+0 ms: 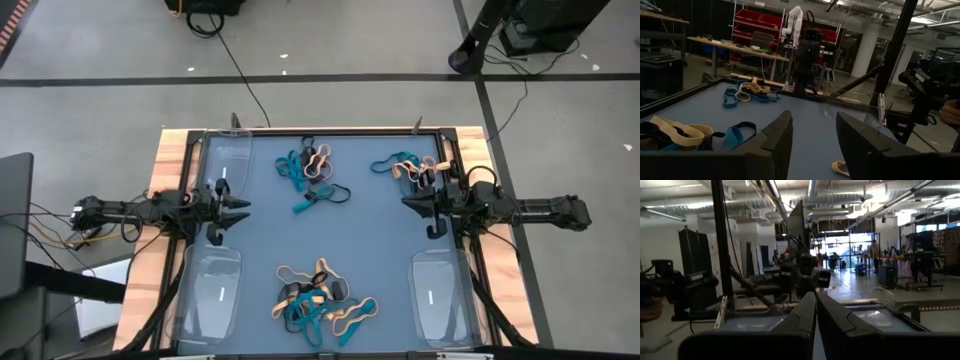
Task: Sort rubber bands into baskets
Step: Put the blue rubber band into the top transparent bin
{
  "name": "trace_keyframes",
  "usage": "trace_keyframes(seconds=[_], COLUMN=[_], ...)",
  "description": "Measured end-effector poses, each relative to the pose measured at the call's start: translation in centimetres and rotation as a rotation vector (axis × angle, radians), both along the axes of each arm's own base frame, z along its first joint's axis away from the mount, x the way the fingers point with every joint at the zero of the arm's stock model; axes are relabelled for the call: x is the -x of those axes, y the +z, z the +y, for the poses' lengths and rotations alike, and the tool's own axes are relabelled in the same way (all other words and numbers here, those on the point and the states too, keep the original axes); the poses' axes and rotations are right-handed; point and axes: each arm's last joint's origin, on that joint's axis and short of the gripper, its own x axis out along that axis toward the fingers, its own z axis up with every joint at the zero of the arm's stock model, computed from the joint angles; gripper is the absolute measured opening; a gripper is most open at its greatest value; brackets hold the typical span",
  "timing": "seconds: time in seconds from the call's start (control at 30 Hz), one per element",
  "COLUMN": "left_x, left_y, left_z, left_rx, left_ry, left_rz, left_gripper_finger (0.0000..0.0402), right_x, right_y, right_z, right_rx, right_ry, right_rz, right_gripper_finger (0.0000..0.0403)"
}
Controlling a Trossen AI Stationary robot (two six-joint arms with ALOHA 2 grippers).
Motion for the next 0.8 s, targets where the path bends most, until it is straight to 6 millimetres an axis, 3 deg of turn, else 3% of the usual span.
trace_keyframes(seconds=[0.17, 0.37, 0.57, 0.8], left_x=[0.1, 0.1, -0.5, -2.5], left_y=[0.6, 0.6, 0.0, 1.7], left_z=[0.0, 0.4, 1.2, 2.7], left_rx=[-0.026, -0.078, -0.08, -0.072], left_ry=[0.018, 0.164, 0.344, 0.462], left_rz=[-0.062, -0.045, 0.088, 0.253], left_gripper_finger=[0.0157, 0.0157, 0.0157, 0.0159], right_x=[-0.2, -0.6, -1.7, -4.0], right_y=[-0.8, -1.4, 0.6, 2.9], right_z=[-0.5, -0.9, -1.5, -3.1], right_rx=[-0.164, -0.313, -0.29, -0.212], right_ry=[-0.145, -0.232, -0.375, -0.57], right_rz=[0.063, 0.141, 0.243, 0.368], right_gripper_finger=[0.003, 0.0045, 0.0092, 0.0142])
